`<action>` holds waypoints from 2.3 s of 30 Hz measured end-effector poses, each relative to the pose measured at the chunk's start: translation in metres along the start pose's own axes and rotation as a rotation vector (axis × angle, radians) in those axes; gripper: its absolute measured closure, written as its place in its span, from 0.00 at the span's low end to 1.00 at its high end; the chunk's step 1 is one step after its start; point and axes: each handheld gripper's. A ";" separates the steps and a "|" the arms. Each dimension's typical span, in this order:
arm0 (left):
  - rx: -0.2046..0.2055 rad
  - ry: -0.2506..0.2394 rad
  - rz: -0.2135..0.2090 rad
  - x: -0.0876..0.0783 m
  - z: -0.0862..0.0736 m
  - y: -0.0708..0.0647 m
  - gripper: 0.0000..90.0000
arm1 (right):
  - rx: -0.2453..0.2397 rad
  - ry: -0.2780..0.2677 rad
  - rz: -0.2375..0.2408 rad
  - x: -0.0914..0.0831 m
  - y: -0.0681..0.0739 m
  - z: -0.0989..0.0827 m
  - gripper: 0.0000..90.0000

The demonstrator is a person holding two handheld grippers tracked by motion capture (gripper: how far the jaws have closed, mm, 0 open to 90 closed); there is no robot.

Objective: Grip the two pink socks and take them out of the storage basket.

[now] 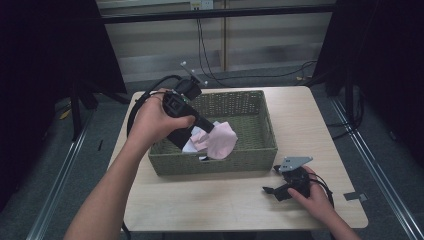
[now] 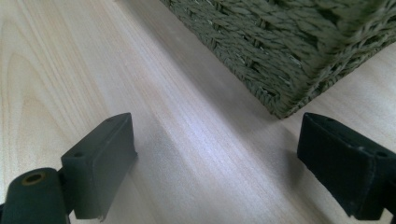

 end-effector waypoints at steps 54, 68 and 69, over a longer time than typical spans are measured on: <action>-0.071 -0.027 0.215 0.091 -0.018 0.096 0.46 | 0.003 0.002 0.000 0.000 0.000 0.000 0.12; -0.137 0.001 0.241 0.119 -0.026 0.130 0.45 | 0.001 0.003 -0.001 0.000 0.000 0.000 0.12; -0.139 0.003 0.241 0.122 -0.027 0.132 0.45 | 0.002 0.003 -0.001 0.000 0.000 0.000 0.12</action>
Point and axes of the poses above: each handheld gripper's, and its own axes: x roughly forward along the jaws, z roughly out of its top, y roughly to its left, and after that the axes turned 2 degrees about z, right-handed
